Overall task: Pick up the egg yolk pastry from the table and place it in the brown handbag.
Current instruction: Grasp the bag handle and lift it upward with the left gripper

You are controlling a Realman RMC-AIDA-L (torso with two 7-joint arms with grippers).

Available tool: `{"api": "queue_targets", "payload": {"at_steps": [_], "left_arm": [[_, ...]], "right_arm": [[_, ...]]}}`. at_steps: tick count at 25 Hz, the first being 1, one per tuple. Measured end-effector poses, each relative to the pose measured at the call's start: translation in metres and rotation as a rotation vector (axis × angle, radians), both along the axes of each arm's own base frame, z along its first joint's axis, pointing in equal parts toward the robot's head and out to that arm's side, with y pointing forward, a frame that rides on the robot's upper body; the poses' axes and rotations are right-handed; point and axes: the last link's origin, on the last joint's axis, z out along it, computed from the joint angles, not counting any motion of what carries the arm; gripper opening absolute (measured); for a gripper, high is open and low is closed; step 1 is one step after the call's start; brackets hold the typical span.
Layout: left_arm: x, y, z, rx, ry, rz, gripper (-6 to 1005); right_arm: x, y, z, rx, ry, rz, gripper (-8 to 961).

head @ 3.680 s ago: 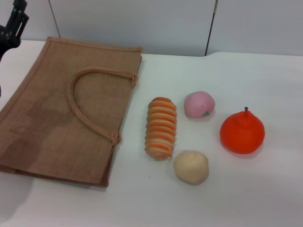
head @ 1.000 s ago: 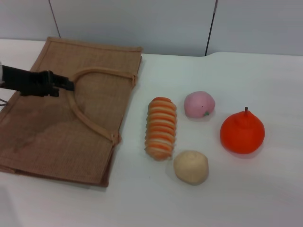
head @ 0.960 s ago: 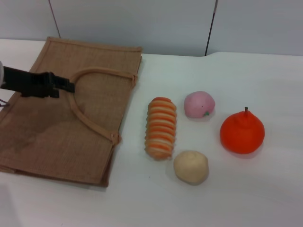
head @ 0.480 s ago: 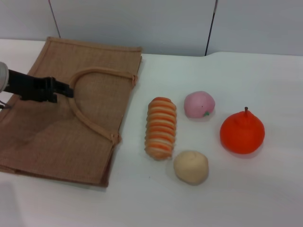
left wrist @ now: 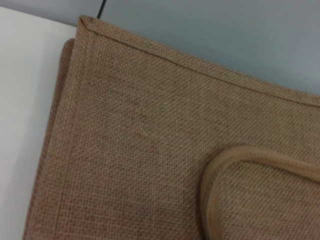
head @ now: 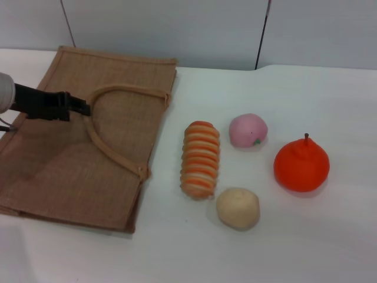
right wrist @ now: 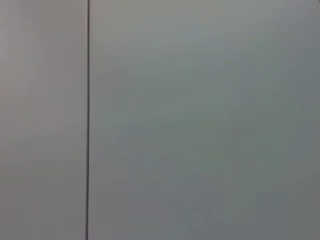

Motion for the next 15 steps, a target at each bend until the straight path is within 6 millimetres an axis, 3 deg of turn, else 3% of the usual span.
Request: {"api": "queue_targets", "payload": {"at_steps": [15], "left_arm": [[0.004, 0.009, -0.022, -0.010, 0.074, -0.056, 554]], "right_arm": [[-0.001, 0.001, 0.000, -0.001, 0.000, 0.004, 866]]}}
